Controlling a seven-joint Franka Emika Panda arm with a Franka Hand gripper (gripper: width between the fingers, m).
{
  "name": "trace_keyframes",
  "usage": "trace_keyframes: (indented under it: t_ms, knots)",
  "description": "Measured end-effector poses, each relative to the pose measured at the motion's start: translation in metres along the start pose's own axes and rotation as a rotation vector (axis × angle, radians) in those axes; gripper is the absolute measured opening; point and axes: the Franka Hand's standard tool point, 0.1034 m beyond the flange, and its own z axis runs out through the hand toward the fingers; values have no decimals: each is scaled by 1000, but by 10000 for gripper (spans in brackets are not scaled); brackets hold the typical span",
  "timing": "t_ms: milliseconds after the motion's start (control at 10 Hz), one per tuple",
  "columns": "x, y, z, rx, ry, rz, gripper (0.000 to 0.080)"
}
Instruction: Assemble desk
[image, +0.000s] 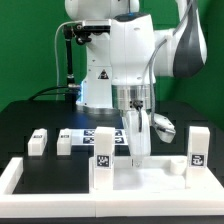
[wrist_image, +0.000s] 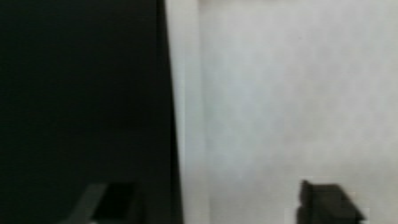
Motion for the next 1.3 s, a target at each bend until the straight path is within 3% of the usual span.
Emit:
trace_keyframes:
  t_ms: [100, 200, 300, 1300]
  knots:
    - [0, 0, 0, 0, 0, 0, 246]
    - [0, 4, 2, -12, -3, 0, 246]
    - [-1, 5, 2, -17, -5, 0, 73]
    - [0, 5, 2, -17, -4, -37, 55]
